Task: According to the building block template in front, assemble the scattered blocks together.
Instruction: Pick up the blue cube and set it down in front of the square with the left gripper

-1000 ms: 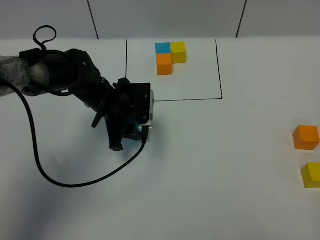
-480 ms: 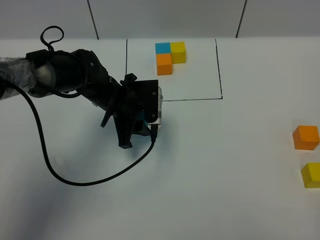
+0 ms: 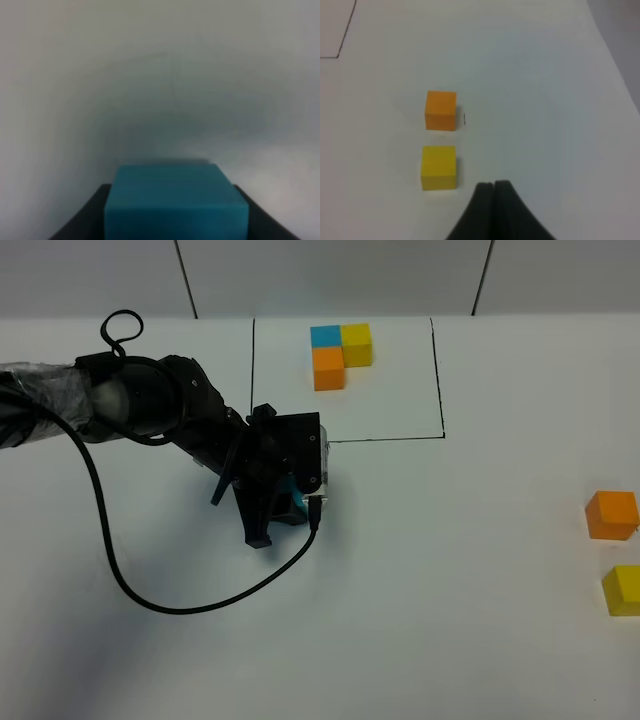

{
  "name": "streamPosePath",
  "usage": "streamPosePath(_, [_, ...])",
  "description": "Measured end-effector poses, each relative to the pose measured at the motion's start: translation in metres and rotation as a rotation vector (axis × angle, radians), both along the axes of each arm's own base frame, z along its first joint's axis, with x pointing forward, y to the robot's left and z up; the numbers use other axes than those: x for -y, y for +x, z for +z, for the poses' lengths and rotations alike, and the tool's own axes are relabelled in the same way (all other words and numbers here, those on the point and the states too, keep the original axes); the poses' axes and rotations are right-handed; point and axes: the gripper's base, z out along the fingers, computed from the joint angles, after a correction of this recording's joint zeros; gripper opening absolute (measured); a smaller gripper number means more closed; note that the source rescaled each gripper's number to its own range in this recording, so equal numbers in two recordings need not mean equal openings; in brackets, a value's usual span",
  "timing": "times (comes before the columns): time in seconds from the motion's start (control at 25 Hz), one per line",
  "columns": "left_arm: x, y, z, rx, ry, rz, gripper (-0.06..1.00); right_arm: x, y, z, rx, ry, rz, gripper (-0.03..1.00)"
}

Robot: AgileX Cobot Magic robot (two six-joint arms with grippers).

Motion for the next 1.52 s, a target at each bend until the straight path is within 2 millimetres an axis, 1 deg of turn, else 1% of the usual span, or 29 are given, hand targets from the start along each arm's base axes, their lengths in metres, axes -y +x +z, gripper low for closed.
streamPosePath(0.2, [0.001,0.0008,-0.0067,-0.017,-0.006,0.016,0.52,0.0,0.0,0.0,0.0,0.0,0.0,0.0])
streamPosePath(0.72, [0.0014,0.0008,-0.0067,-0.02,-0.011,0.023,0.52,0.0,0.0,0.0,0.0,0.0,0.0,0.0])
streamPosePath(1.04, [0.0013,0.0013,-0.0067,-0.033,-0.014,0.063,0.53,0.0,0.0,0.0,0.0,0.0,0.0,0.0])
streamPosePath(1.12, [0.0012,0.0026,-0.0067,-0.028,-0.016,0.086,0.57,0.0,0.0,0.0,0.0,0.0,0.0,0.0])
streamPosePath(1.24, [0.001,0.0049,-0.0065,-0.013,-0.017,0.113,0.71,0.0,0.0,0.0,0.0,0.0,0.0,0.0])
streamPosePath(1.36, [0.0008,0.0061,-0.0064,-0.004,-0.018,0.124,0.81,0.0,0.0,0.0,0.0,0.0,0.0,0.0])
streamPosePath(1.52, [0.0008,0.0066,-0.0059,0.003,-0.018,0.126,0.85,0.0,0.0,0.0,0.0,0.0,0.0,0.0])
